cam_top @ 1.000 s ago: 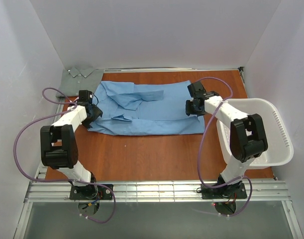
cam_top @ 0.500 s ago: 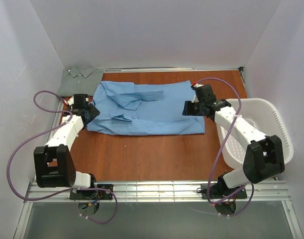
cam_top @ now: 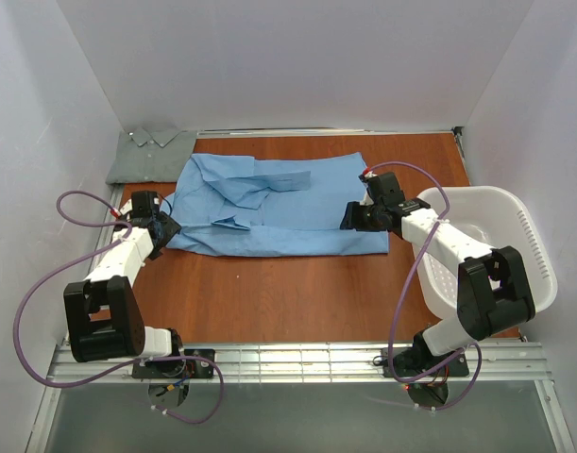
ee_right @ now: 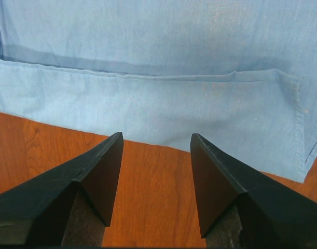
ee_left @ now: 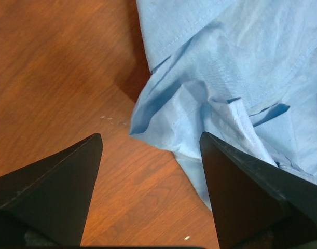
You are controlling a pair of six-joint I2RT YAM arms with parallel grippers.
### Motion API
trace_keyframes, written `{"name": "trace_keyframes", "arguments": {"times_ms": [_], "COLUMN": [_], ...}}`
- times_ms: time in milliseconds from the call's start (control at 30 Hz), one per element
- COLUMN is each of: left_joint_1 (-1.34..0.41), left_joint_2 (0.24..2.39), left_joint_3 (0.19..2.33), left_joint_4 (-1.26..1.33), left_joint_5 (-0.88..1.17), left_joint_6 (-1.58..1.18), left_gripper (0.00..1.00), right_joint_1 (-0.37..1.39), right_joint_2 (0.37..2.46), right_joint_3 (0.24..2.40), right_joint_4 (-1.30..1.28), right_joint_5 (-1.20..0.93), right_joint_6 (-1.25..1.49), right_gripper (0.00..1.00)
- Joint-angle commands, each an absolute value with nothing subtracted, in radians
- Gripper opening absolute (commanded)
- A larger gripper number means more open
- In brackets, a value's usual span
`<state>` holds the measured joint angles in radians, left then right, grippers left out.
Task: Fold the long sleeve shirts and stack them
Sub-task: Fold the shirt
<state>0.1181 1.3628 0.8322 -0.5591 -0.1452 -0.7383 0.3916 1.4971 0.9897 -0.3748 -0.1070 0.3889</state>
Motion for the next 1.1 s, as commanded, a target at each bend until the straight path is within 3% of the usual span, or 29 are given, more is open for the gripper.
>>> {"name": "trace_keyframes", "arguments": {"times_ms": [0,333,500,567,667,733,900,1033,1067], "left_joint_1": [0.118,0.118,0.120,0.118,0.118,0.118,0.118,0.120,0.120], "left_joint_2": [1.336,1.397,1.422,1.434,1.439,1.445,1.465,1.421,1.404], "left_joint_3": [0.804,0.781,0.779,0.791,0.818,0.834,0.853,0.883,0.890], "left_joint_4": [-0.519,-0.496,-0.483,-0.492,-0.546,-0.574,-0.650,-0.673,-0.679], "left_joint_5": [-0.104,-0.083,-0.124,-0.155,-0.245,-0.290,-0.295,-0.264,-0.261], "left_joint_6": [-0.724,-0.704,-0.666,-0.637,-0.614,-0.627,-0.664,-0.660,-0.655], "left_gripper": [0.71,0.52,0.31,0.29,0.16,0.15,0.19,0.51,0.66], "right_joint_1": [0.377,0.357,0.344,0.336,0.330,0.327,0.328,0.359,0.373], "right_joint_2": [1.512,1.546,1.572,1.577,1.574,1.580,1.565,1.481,1.464], "right_joint_3": [0.957,0.910,0.877,0.868,0.859,0.859,0.873,0.923,0.936], "right_joint_4": [-0.310,-0.262,-0.239,-0.241,-0.255,-0.278,-0.321,-0.359,-0.365], "right_joint_5": [-0.132,-0.155,-0.150,-0.138,-0.094,-0.065,-0.044,-0.037,-0.032], "right_joint_6": [0.410,0.433,0.436,0.434,0.434,0.439,0.419,0.324,0.277], "right_gripper": [0.49,0.48,0.47,0.47,0.47,0.47,0.47,0.48,0.49]}}
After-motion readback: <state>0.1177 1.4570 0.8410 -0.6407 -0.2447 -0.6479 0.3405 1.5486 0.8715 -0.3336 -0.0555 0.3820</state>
